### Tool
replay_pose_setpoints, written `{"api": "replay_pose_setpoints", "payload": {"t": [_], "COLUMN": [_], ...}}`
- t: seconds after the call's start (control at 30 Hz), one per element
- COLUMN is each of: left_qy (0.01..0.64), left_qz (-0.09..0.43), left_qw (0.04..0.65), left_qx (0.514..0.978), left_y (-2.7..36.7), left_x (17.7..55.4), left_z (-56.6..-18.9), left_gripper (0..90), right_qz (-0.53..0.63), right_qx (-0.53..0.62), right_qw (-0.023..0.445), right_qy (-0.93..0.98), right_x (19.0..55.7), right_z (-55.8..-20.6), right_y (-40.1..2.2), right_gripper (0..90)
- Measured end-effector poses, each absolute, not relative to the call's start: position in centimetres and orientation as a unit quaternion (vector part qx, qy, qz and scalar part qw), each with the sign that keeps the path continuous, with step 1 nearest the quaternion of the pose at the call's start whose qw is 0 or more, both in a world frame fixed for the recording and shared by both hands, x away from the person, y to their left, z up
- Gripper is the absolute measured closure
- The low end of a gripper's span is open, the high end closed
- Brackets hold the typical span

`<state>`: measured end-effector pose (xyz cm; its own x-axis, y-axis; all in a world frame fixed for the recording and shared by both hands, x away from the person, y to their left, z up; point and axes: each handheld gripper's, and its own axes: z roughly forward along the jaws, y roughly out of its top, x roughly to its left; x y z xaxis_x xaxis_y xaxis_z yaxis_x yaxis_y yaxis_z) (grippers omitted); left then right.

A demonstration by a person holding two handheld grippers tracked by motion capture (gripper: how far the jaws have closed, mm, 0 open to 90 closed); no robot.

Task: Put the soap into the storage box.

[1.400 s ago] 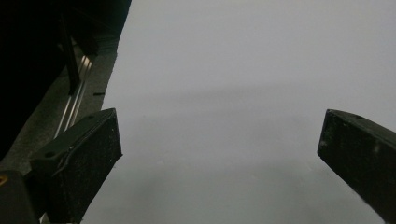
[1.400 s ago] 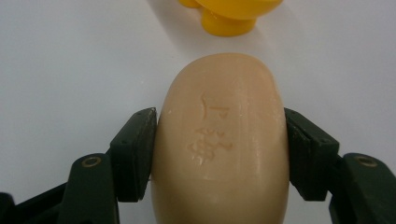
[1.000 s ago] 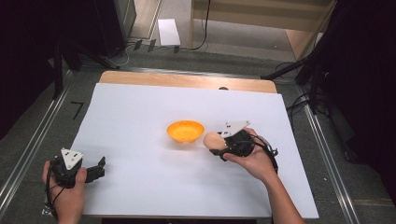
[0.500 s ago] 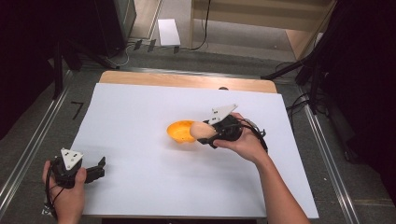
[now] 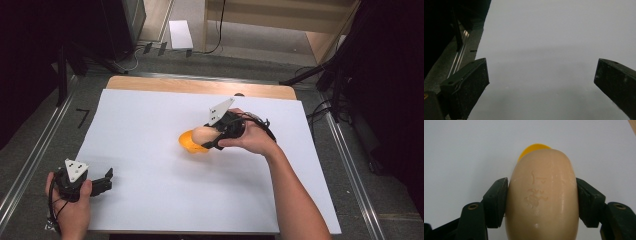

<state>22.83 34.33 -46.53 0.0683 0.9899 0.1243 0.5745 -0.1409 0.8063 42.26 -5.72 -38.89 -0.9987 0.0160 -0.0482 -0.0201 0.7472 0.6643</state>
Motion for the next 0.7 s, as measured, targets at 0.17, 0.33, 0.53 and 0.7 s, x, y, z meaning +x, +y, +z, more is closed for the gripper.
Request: {"api": "replay_pose_setpoints", "payload": {"t": [0.17, 0.33, 0.53, 0.7], "left_qy": [0.583, 0.584, 0.583, 0.582], "left_qz": [0.350, 0.350, 0.351, 0.350], "left_qw": [0.299, 0.298, 0.299, 0.299], "left_qx": [0.669, 0.669, 0.669, 0.670], "left_y": [34.4, 34.4, 34.3, 34.3], "left_x": [22.8, 22.8, 22.8, 22.8], "left_z": [-46.5, -46.5, -46.5, -46.6], "left_gripper": [0.0, 0.0, 0.0, 0.0], "right_qz": [0.346, 0.342, 0.336, 0.337], "right_qx": [-0.006, -0.009, -0.008, -0.006], "right_qw": [0.008, -0.006, -0.016, -0.027], "right_qy": [0.938, 0.940, 0.942, 0.941], "right_x": [43.6, 44.2, 44.8, 45.0], "right_z": [-39.3, -40.0, -41.1, -41.3], "right_y": [-5.0, -4.6, -3.9, -3.7], "right_gripper": [34.8, 34.8, 34.8, 34.8]}}
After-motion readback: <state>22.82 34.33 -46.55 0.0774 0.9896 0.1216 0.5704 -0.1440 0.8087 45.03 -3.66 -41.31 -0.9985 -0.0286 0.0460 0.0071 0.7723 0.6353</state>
